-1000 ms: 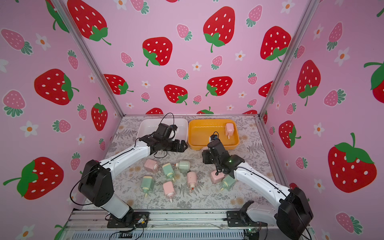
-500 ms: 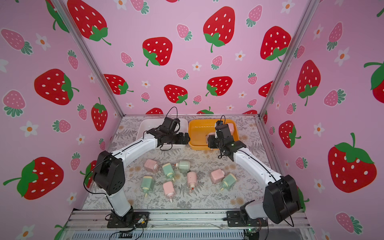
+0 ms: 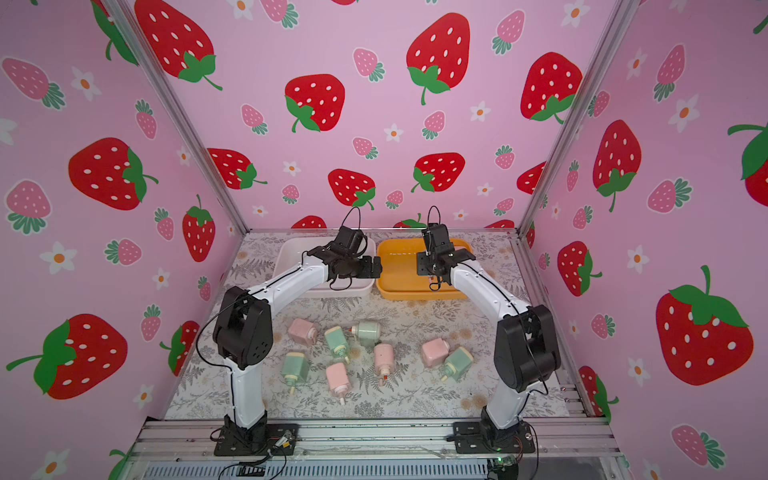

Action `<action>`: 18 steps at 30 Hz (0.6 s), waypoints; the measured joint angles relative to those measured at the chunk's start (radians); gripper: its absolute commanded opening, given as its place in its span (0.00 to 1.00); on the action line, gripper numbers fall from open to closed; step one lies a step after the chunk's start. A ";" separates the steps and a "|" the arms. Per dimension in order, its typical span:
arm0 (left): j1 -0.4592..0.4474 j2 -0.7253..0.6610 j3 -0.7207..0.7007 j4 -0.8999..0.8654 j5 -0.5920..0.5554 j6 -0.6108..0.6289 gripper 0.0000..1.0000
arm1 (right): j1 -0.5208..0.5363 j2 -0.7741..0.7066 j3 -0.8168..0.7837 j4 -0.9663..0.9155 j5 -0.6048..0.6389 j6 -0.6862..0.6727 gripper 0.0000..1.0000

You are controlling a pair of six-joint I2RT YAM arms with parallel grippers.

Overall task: Place the pencil sharpeners by color into the storage box
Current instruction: Place the pencil sharpener in the storage box.

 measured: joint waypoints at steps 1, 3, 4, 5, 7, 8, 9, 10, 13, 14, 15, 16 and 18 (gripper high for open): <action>0.003 0.016 0.019 -0.003 -0.004 0.000 1.00 | 0.000 0.028 0.038 -0.018 0.010 -0.004 0.00; 0.008 0.045 0.054 -0.010 -0.007 0.000 1.00 | -0.001 0.079 0.104 -0.047 0.026 -0.010 0.00; 0.011 0.058 0.071 -0.015 -0.008 0.000 1.00 | -0.001 0.100 0.130 -0.062 0.032 -0.013 0.00; 0.013 0.070 0.085 -0.018 -0.008 0.000 1.00 | 0.000 0.122 0.158 -0.077 0.042 -0.016 0.00; 0.015 0.093 0.110 -0.021 -0.011 -0.001 1.00 | 0.000 0.162 0.206 -0.114 0.062 -0.021 0.00; 0.015 0.105 0.123 -0.023 -0.013 -0.001 1.00 | 0.000 0.186 0.238 -0.134 0.074 -0.025 0.00; 0.015 0.117 0.135 -0.025 -0.015 -0.001 1.00 | -0.001 0.204 0.259 -0.148 0.084 -0.027 0.00; 0.015 0.129 0.150 -0.031 -0.016 -0.001 1.00 | -0.001 0.225 0.284 -0.162 0.093 -0.029 0.00; 0.017 0.169 0.202 -0.042 -0.017 -0.001 1.00 | -0.001 0.274 0.341 -0.196 0.119 -0.036 0.00; 0.018 0.183 0.217 -0.044 -0.020 -0.001 1.00 | -0.001 0.287 0.355 -0.206 0.126 -0.039 0.00; 0.018 0.191 0.224 -0.045 -0.023 -0.001 0.99 | -0.001 0.300 0.371 -0.216 0.133 -0.040 0.00; 0.019 0.200 0.233 -0.050 -0.023 -0.001 1.00 | -0.001 0.315 0.391 -0.229 0.139 -0.043 0.00; 0.022 0.211 0.241 -0.054 -0.025 -0.001 0.99 | -0.003 0.338 0.418 -0.240 0.149 -0.048 0.00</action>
